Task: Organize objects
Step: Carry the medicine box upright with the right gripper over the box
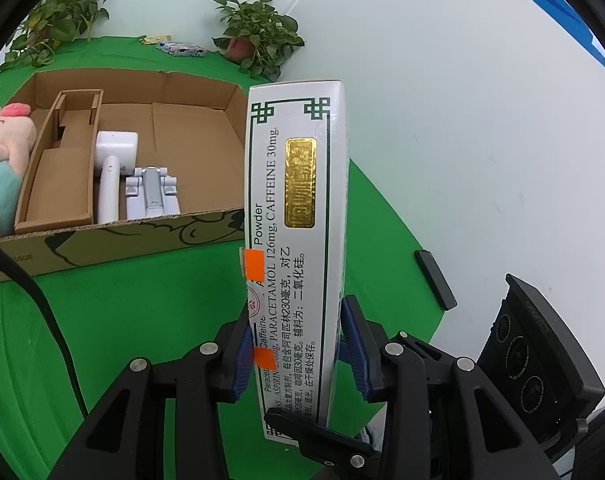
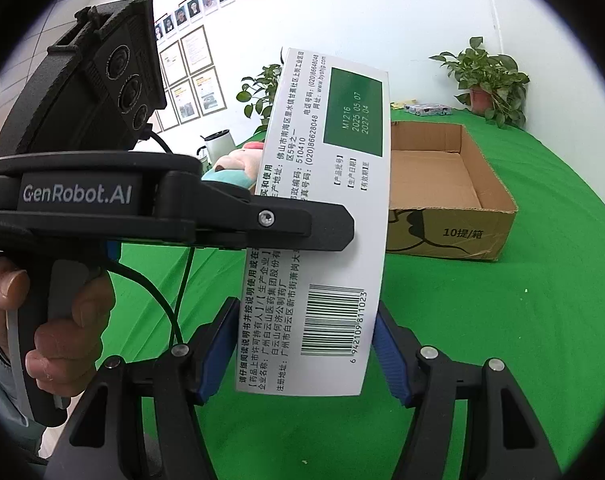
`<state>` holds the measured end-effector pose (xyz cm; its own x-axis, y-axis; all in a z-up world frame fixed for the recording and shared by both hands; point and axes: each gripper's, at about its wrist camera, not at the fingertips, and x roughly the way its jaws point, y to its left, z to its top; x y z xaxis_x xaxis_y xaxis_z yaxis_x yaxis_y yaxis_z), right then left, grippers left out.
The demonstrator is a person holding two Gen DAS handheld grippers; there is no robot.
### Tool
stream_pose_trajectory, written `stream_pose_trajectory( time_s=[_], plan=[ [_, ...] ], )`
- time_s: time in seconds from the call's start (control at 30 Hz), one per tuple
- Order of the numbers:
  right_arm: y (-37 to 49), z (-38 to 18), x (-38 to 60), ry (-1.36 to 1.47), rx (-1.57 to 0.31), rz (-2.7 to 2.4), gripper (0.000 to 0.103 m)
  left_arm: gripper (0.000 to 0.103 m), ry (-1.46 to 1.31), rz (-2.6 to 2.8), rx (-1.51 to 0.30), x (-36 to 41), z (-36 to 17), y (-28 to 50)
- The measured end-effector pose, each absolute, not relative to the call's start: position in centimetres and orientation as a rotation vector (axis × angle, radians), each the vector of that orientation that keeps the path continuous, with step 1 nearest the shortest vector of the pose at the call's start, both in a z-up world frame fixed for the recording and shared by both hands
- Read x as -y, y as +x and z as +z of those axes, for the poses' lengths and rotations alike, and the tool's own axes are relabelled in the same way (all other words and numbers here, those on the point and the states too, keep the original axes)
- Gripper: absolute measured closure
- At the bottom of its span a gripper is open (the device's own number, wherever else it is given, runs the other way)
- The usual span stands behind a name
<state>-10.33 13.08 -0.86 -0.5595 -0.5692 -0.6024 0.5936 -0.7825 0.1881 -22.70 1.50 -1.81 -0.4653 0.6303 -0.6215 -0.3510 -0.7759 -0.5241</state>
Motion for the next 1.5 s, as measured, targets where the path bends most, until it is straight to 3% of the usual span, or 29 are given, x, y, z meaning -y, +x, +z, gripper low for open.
stream_pose_trajectory(
  time_s=[0.77, 1.17, 1.5],
  plan=[
    [-13.4, -0.9, -13.3, 0.883, -0.016, -2.316, 0.04, 0.066, -1.153, 2.248, 0.402, -2.7, -2.1, -26.3],
    [-17.3, 1.1, -12.0, 0.811, -0.057, -2.34, 0.04, 0.066, -1.107, 2.289, 0.395, -1.9, 1.0, -30.2],
    [-24.7, 5.8, -11.0, 0.787, -0.091, -2.335, 0.04, 0.066, -1.04, 2.318, 0.365, -1.7, 7.0, -37.3]
  ],
)
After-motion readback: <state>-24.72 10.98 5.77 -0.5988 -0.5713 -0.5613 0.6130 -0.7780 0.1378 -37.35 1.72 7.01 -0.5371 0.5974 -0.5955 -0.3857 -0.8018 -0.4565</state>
